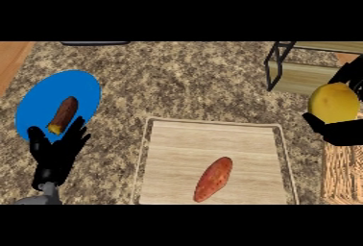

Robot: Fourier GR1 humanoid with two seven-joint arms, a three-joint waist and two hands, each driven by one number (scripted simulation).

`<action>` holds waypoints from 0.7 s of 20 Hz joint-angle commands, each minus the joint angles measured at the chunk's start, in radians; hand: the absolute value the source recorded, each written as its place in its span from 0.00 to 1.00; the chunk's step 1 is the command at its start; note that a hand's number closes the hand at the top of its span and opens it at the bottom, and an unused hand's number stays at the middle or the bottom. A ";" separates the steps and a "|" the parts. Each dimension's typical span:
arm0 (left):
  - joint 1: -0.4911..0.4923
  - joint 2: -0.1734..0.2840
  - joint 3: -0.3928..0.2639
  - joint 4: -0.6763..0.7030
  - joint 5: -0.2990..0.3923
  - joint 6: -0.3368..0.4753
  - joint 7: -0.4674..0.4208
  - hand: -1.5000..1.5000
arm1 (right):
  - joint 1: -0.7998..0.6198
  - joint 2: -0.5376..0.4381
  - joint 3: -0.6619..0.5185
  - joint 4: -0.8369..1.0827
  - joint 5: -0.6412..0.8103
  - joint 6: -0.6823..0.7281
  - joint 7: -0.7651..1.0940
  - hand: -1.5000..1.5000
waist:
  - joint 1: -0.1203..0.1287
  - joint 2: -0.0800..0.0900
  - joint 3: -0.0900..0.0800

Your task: Pick the lemon from the tray and place it in the tiered shelf

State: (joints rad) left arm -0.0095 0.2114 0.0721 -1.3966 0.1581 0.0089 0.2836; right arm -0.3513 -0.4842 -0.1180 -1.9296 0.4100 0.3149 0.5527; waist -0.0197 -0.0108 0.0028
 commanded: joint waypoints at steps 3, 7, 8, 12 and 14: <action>0.057 -0.031 -0.027 0.029 -0.026 -0.013 -0.065 0.50 | -0.183 -0.137 -0.215 -0.027 -0.158 0.118 0.172 1.00 | 0.018 0.008 -0.004; -0.027 -0.047 -0.037 -0.020 -0.034 0.035 0.047 0.50 | -0.277 -0.210 -0.250 0.124 -0.144 0.127 0.155 1.00 | 0.028 0.011 -0.003; 0.005 -0.062 -0.038 0.071 -0.059 0.027 -0.055 0.50 | -0.286 -0.210 -0.288 0.069 -0.206 0.146 0.230 1.00 | 0.019 0.010 -0.004; -0.049 -0.023 -0.005 0.070 -0.032 -0.004 -0.010 0.50 | -0.414 -0.278 -0.282 0.304 -0.156 0.118 0.141 1.00 | 0.029 0.013 -0.003; -0.059 -0.002 0.013 0.039 -0.003 -0.024 0.047 0.50 | -0.443 -0.274 -0.267 0.370 -0.122 0.078 0.108 1.00 | 0.032 0.013 -0.003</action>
State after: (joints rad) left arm -0.0439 0.1914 0.0652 -1.3688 0.1311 0.0051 0.2751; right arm -0.7220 -0.7258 -0.3738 -1.6849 0.2661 0.4213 0.7050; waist 0.0106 -0.0035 0.0047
